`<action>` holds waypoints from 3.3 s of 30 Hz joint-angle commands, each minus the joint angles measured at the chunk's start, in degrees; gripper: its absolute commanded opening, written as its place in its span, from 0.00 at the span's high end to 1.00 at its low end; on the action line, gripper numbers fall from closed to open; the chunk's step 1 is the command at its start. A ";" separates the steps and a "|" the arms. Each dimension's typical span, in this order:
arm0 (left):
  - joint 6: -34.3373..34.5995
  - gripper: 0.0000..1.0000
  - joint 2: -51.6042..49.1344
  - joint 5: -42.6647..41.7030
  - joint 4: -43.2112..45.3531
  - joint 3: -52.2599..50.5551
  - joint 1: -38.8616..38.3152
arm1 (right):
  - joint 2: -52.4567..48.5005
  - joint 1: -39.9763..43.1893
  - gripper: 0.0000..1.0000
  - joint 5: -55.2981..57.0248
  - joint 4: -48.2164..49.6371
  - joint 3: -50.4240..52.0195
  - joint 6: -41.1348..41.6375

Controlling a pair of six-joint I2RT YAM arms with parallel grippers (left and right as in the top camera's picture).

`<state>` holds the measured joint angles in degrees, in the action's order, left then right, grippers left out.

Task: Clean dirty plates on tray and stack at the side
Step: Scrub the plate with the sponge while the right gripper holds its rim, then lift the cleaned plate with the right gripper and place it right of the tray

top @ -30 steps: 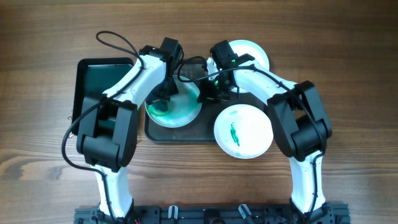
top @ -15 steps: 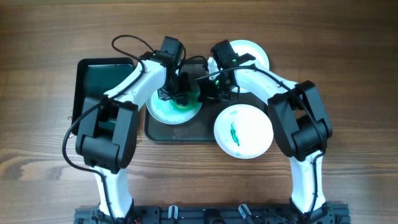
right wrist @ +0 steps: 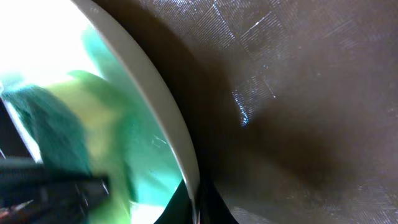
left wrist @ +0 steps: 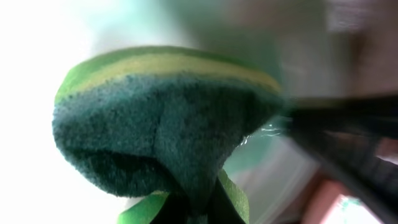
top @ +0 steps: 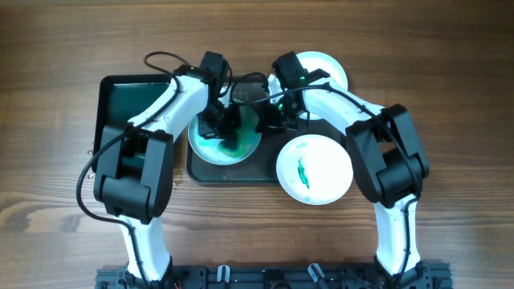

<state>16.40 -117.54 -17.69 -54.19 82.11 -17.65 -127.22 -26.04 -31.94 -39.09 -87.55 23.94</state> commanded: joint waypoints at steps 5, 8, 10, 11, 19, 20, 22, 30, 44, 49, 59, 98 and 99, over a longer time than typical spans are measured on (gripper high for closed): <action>1.92 0.96 -0.63 1.36 14.71 -0.68 -0.55 | -3.82 -0.24 0.96 5.31 -0.98 2.82 0.04; 7.23 0.96 -0.63 18.34 14.75 -0.68 -0.37 | -3.82 -0.24 0.96 5.33 -1.07 2.82 0.02; 8.55 0.96 -0.35 26.25 12.61 -0.57 0.15 | -3.82 -0.24 0.96 5.35 -1.20 2.82 0.02; 8.61 0.96 -0.07 27.98 10.78 0.00 0.61 | -3.82 -0.24 0.96 5.38 -1.20 2.82 0.02; 9.64 0.96 6.62 20.96 -7.74 15.52 8.35 | 0.20 -0.61 0.96 13.49 -4.04 2.43 0.92; 9.33 0.96 7.21 18.73 -7.96 15.98 9.22 | 2.10 -1.01 0.96 16.79 -4.87 2.29 1.11; 9.35 0.96 7.72 17.00 -8.26 16.00 10.40 | 6.95 -2.27 0.96 24.33 -6.84 2.27 1.07; 9.38 0.96 7.72 17.05 -8.66 15.93 10.38 | 20.59 -11.10 0.96 56.96 -13.09 2.27 2.16; 9.38 0.96 7.69 17.05 -8.90 15.93 8.41 | 24.04 -27.78 0.96 101.79 -14.53 2.27 -0.11; 9.38 0.96 7.69 17.05 -8.90 15.93 8.37 | 24.04 -32.74 0.96 117.39 -14.32 2.27 -0.11; 9.40 0.96 7.69 17.05 -8.90 15.93 8.37 | 24.06 -33.46 0.96 109.83 -14.32 2.27 -1.44; 9.42 0.96 7.69 14.64 -9.77 15.72 8.37 | 36.04 50.27 0.96 24.70 17.18 38.93 -3.50; 9.44 0.96 7.69 14.45 -9.75 15.72 8.37 | 34.91 50.29 0.96 25.62 18.16 39.21 -2.47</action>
<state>24.99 -110.41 -1.69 -64.10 97.56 -9.13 -89.45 24.16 -6.44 -23.88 -49.95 20.25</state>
